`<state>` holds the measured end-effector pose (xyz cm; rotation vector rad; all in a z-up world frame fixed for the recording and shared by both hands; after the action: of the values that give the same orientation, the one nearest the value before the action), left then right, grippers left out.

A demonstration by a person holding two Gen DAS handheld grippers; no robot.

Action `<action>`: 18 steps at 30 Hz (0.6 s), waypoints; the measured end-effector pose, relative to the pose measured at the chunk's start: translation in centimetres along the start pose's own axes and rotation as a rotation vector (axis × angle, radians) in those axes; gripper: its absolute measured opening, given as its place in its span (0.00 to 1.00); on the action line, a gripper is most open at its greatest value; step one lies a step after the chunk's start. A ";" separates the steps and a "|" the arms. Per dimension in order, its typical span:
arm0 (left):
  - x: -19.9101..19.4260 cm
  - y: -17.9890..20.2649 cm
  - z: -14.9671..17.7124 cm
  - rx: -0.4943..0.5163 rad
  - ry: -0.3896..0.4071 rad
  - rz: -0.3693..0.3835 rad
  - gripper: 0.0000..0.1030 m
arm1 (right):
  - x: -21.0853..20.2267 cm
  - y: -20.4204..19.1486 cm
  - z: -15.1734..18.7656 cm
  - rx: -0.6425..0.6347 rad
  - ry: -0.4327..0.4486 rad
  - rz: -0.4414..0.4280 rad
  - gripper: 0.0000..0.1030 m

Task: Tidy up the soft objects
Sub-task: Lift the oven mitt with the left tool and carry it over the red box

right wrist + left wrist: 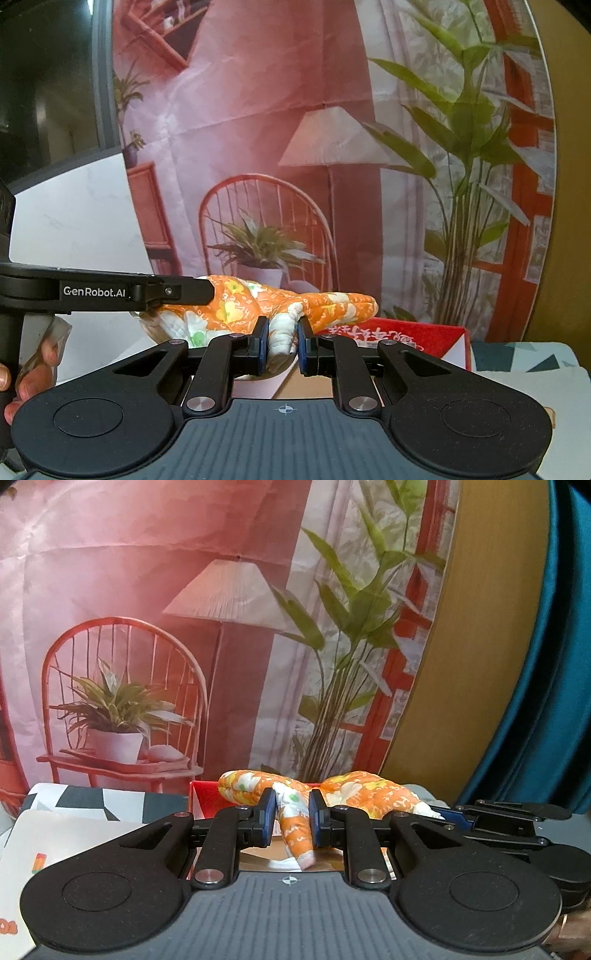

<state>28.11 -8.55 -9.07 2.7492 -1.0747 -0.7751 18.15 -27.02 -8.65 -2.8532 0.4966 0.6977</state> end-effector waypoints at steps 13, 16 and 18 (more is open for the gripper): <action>8.2 -5.6 1.5 -0.038 -0.131 -0.027 0.20 | 9.3 1.4 1.6 0.016 -0.127 0.024 0.14; 10.1 -6.7 2.6 -0.048 -0.183 -0.031 0.20 | 11.6 1.5 2.9 0.011 -0.175 0.033 0.14; 11.3 -7.2 3.3 -0.044 -0.216 -0.033 0.20 | 12.8 1.7 3.8 0.012 -0.204 0.039 0.14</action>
<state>37.95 -10.27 -18.64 2.7006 -1.0341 -1.1074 26.67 -31.25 -18.17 -2.7272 0.5236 0.9755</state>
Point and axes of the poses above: each gripper's, at about its wrist camera, not at the fingertips, and x roughly the way its jaws point, y to its right, z to its underside, the point moved 4 cm from there along x, roughly the way its jaws point, and after that the axes turned 12 degrees about z, right-handed, at the moved point
